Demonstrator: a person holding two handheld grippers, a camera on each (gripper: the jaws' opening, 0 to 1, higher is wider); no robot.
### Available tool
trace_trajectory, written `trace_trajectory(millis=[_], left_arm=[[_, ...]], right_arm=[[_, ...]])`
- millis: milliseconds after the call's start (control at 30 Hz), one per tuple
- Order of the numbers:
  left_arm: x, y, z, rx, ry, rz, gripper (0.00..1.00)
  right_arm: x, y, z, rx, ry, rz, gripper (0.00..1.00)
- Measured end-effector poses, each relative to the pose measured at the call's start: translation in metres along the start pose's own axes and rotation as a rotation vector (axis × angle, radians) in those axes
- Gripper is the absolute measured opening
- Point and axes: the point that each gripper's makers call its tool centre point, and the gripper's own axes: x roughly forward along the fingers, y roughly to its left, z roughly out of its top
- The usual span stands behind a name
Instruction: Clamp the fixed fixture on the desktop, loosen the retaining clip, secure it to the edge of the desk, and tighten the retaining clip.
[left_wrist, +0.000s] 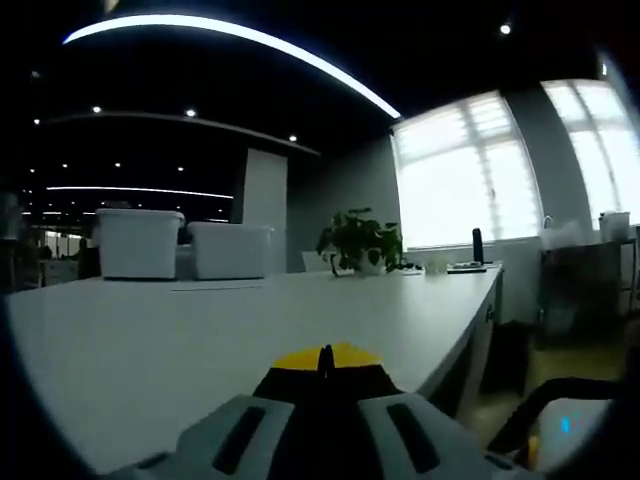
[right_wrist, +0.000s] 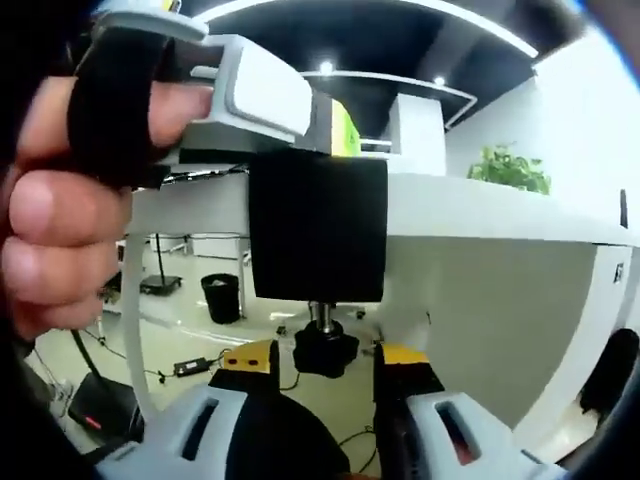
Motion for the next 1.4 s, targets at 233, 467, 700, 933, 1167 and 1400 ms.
trace_trajectory(millis=[233,467,700,933,1167,1400], left_arm=[[0.001,0.001,0.0,0.003,-0.001,0.006,0.01],[0.002,0.001,-0.001,0.009,0.015,0.001,0.0],[0.002,0.001,-0.002,0.02,0.036,0.001,0.0],[0.003,0.0,-0.003,0.023,0.054,-0.007,0.01],[0.003,-0.001,-0.003,0.032,0.064,-0.012,0.01],[0.004,-0.002,-0.002,0.015,0.054,-0.019,0.01]], right_arm=[[0.0,-0.001,0.002,-0.041,0.003,0.033,0.22],[0.001,0.004,0.003,-0.077,-0.036,0.266,0.22],[0.002,0.009,0.003,-0.176,-0.07,0.62,0.22],[0.003,0.013,0.001,-0.242,-0.095,0.911,0.22],[0.0,0.02,-0.001,-0.351,-0.122,0.918,0.24],[0.002,-0.005,0.019,-0.134,-0.106,0.622,0.36]])
